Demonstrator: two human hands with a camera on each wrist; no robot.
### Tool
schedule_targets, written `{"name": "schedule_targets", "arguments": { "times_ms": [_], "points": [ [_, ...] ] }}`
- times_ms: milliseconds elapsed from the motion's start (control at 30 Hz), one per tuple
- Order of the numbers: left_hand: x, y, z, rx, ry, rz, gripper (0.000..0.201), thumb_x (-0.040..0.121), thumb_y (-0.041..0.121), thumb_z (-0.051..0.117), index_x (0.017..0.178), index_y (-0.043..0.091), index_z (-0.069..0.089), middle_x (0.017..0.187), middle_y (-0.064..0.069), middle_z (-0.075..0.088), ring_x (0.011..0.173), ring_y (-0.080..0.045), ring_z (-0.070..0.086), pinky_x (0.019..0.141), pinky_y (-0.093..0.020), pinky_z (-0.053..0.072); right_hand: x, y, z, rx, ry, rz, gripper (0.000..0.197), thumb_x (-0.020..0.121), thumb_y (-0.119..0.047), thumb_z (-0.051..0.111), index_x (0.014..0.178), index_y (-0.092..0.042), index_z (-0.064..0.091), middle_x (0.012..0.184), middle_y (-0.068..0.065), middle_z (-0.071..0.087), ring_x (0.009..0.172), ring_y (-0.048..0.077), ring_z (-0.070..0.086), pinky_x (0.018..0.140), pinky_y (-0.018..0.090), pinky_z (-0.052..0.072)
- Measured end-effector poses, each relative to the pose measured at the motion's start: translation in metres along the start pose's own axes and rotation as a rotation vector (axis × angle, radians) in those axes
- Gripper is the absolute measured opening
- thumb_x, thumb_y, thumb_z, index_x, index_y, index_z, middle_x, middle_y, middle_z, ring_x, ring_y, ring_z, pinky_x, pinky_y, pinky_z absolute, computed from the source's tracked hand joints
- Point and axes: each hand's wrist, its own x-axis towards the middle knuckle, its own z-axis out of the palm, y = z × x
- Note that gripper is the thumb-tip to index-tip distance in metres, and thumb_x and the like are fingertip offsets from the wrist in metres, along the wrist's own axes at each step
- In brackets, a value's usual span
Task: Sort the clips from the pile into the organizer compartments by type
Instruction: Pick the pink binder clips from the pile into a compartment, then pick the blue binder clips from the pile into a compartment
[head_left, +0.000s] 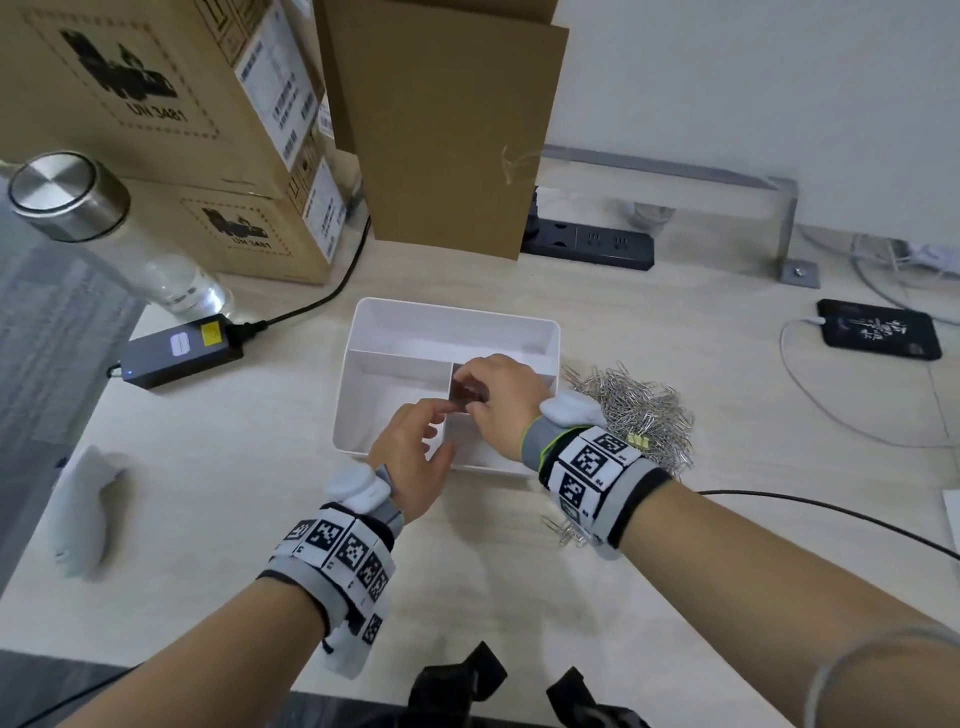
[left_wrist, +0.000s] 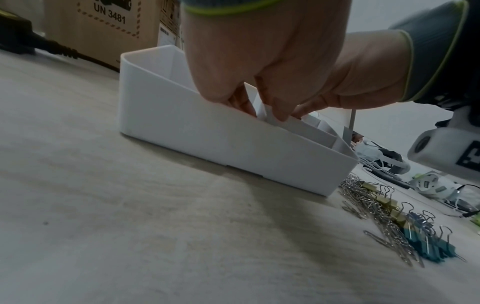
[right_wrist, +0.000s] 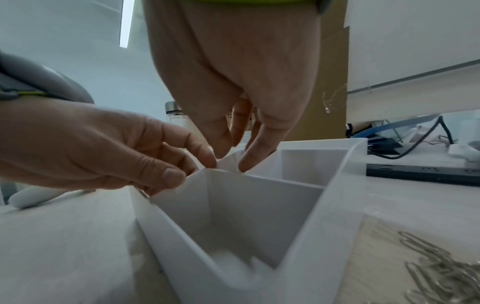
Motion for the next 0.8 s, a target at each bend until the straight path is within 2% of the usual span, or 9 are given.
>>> {"name": "schedule_targets", "arguments": {
  "times_ms": [100, 167, 267, 333, 433, 533, 633, 700, 800],
  "points": [
    [-0.001, -0.002, -0.001, 0.013, 0.003, 0.033, 0.040, 0.087, 0.008, 0.069, 0.120, 0.027, 0.060, 0.110, 0.002, 0.057, 0.085, -0.002, 0.056, 0.071, -0.007, 0.044, -0.008, 0.009, -0.008, 0.104, 0.096, -0.010, 0.027, 0.084, -0.008, 0.058, 0.106, -0.022, 0.065, 0.109, -0.001, 0.060, 0.095, 0.014, 0.055, 0.085, 0.025, 0.043],
    [-0.002, -0.002, -0.001, 0.049, 0.046, 0.070, 0.038, 0.085, 0.008, 0.072, 0.120, 0.018, 0.064, 0.114, 0.000, 0.055, 0.088, -0.011, 0.058, 0.076, -0.020, 0.052, -0.017, 0.021, -0.018, 0.190, 0.198, 0.003, 0.026, 0.085, -0.006, 0.059, 0.106, -0.018, 0.066, 0.106, 0.002, 0.062, 0.095, 0.017, 0.058, 0.087, 0.025, 0.044],
    [-0.002, 0.006, 0.001, 0.166, 0.122, 0.219, 0.033, 0.081, 0.009, 0.075, 0.113, 0.009, 0.068, 0.115, -0.011, 0.056, 0.100, -0.026, 0.058, 0.086, -0.031, 0.046, -0.037, 0.046, -0.037, 0.316, 0.348, 0.120, 0.022, 0.085, -0.006, 0.060, 0.100, -0.019, 0.068, 0.097, -0.004, 0.065, 0.086, 0.012, 0.061, 0.083, 0.017, 0.044],
    [-0.002, 0.020, 0.006, 0.200, 0.125, 0.314, 0.031, 0.080, 0.014, 0.071, 0.110, 0.006, 0.069, 0.113, -0.015, 0.058, 0.101, -0.030, 0.057, 0.089, -0.032, 0.045, -0.052, 0.066, -0.049, 0.351, 0.415, 0.215, 0.019, 0.085, -0.008, 0.061, 0.095, -0.022, 0.069, 0.094, -0.006, 0.067, 0.081, 0.009, 0.060, 0.081, 0.020, 0.048],
    [-0.005, 0.046, 0.021, 0.142, 0.049, 0.380, 0.030, 0.083, 0.018, 0.066, 0.111, 0.007, 0.069, 0.111, -0.009, 0.060, 0.102, -0.019, 0.055, 0.083, -0.026, 0.047, -0.077, 0.094, -0.062, 0.378, 0.465, 0.340, 0.012, 0.087, -0.016, 0.063, 0.093, -0.025, 0.068, 0.089, -0.011, 0.066, 0.081, 0.009, 0.061, 0.079, 0.025, 0.051],
    [-0.013, 0.066, 0.045, 0.052, -0.105, 0.439, 0.027, 0.086, 0.019, 0.063, 0.112, 0.011, 0.067, 0.099, 0.005, 0.060, 0.087, -0.004, 0.053, 0.072, -0.021, 0.048, -0.103, 0.122, -0.070, 0.371, 0.507, 0.416, 0.010, 0.088, -0.020, 0.062, 0.090, -0.029, 0.066, 0.090, -0.011, 0.067, 0.083, 0.009, 0.062, 0.076, 0.026, 0.051],
    [-0.023, 0.070, 0.062, 0.052, -0.246, 0.418, 0.026, 0.086, 0.022, 0.063, 0.111, 0.014, 0.067, 0.091, 0.006, 0.062, 0.078, -0.009, 0.057, 0.068, -0.027, 0.051, -0.120, 0.138, -0.067, 0.347, 0.526, 0.444, 0.009, 0.088, -0.023, 0.062, 0.090, -0.032, 0.064, 0.095, -0.010, 0.068, 0.082, 0.007, 0.062, 0.069, 0.021, 0.046],
    [-0.031, 0.070, 0.077, 0.069, -0.323, 0.389, 0.029, 0.084, 0.024, 0.063, 0.112, 0.014, 0.067, 0.091, 0.005, 0.063, 0.077, -0.008, 0.056, 0.068, -0.025, 0.049, -0.133, 0.153, -0.061, 0.326, 0.536, 0.464, 0.008, 0.088, -0.024, 0.061, 0.091, -0.031, 0.065, 0.098, -0.009, 0.067, 0.079, 0.005, 0.061, 0.065, 0.018, 0.044],
    [-0.039, 0.068, 0.093, 0.132, -0.405, 0.376, 0.033, 0.083, 0.028, 0.063, 0.112, 0.012, 0.068, 0.094, 0.000, 0.065, 0.080, -0.013, 0.056, 0.068, -0.028, 0.048, -0.150, 0.170, -0.050, 0.246, 0.529, 0.500, 0.007, 0.088, -0.025, 0.062, 0.094, -0.029, 0.065, 0.099, -0.009, 0.063, 0.079, 0.008, 0.059, 0.071, 0.022, 0.044]
  ]
}}
